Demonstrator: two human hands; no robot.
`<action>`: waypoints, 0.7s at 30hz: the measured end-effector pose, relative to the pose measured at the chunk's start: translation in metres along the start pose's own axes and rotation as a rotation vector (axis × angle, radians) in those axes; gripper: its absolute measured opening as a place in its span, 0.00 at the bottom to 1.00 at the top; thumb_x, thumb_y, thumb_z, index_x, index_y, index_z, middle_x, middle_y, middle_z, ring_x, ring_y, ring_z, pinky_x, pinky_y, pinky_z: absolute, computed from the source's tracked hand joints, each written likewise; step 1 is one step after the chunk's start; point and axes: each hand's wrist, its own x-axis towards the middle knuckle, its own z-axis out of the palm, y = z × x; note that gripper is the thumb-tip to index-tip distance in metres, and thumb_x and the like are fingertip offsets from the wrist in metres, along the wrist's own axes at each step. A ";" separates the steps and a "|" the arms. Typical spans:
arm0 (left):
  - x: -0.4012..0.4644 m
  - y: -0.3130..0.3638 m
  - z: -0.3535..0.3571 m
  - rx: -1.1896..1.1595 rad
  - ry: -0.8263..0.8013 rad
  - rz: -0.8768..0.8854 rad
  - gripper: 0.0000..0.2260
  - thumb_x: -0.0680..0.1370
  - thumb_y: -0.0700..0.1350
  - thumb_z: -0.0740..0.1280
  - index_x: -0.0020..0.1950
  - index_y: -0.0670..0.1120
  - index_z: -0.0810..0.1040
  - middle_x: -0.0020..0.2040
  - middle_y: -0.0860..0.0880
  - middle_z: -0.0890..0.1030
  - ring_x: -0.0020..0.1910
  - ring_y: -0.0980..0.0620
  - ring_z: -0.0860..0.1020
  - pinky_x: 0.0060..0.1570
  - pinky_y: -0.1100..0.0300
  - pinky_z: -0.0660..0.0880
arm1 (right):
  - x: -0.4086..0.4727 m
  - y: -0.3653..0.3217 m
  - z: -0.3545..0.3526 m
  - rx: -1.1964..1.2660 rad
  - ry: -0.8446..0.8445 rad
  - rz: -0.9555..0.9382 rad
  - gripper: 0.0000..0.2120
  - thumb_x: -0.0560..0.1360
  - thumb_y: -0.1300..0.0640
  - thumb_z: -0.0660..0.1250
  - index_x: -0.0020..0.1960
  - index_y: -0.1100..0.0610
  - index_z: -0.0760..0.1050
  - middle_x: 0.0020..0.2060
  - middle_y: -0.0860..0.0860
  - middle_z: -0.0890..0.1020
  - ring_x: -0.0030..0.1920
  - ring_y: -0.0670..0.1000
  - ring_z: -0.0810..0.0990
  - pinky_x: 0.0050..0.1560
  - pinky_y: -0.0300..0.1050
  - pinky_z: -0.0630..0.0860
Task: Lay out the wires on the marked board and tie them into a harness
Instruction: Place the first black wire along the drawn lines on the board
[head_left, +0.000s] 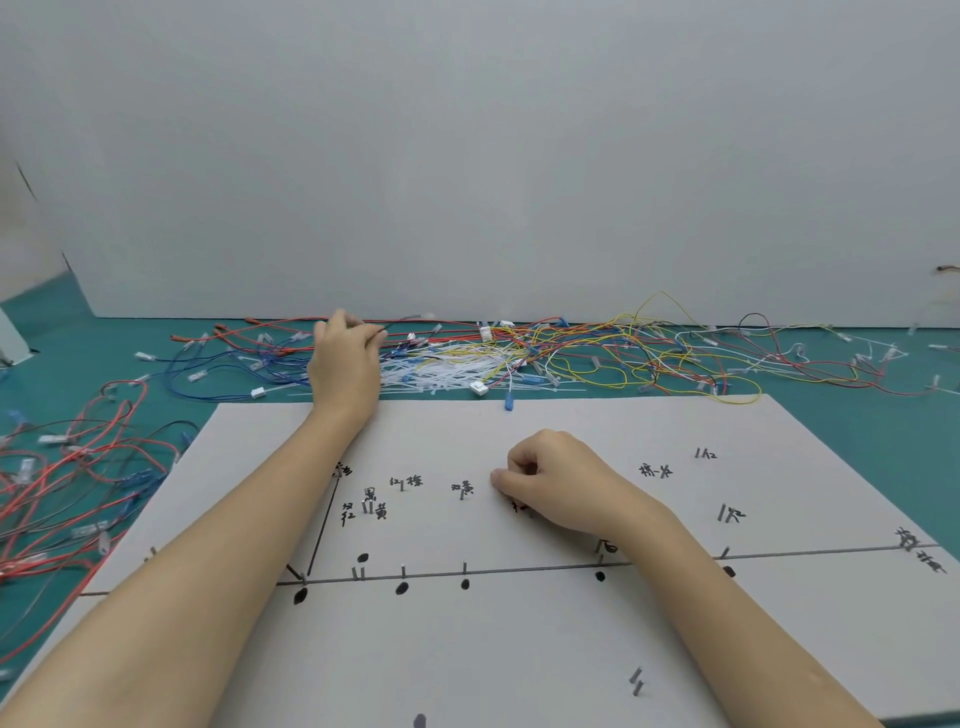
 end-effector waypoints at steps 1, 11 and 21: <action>0.002 0.002 -0.001 -0.062 0.059 -0.015 0.10 0.80 0.47 0.66 0.53 0.44 0.84 0.50 0.46 0.75 0.54 0.44 0.70 0.43 0.52 0.70 | 0.000 0.000 0.000 0.003 -0.002 0.003 0.20 0.76 0.52 0.65 0.27 0.55 0.65 0.22 0.46 0.72 0.27 0.44 0.68 0.32 0.44 0.66; 0.061 0.046 -0.089 -0.717 0.477 -0.168 0.11 0.77 0.48 0.68 0.39 0.42 0.80 0.32 0.46 0.70 0.32 0.55 0.67 0.36 0.61 0.66 | -0.005 -0.003 -0.004 -0.002 -0.066 -0.013 0.14 0.71 0.50 0.67 0.30 0.55 0.69 0.28 0.50 0.74 0.31 0.47 0.70 0.35 0.45 0.69; -0.056 0.032 -0.120 -0.337 -0.756 -0.188 0.12 0.82 0.46 0.62 0.41 0.42 0.76 0.26 0.45 0.77 0.18 0.49 0.71 0.19 0.60 0.68 | -0.004 -0.005 -0.002 -0.040 -0.056 -0.028 0.14 0.75 0.48 0.64 0.34 0.53 0.68 0.33 0.47 0.75 0.35 0.48 0.72 0.37 0.46 0.69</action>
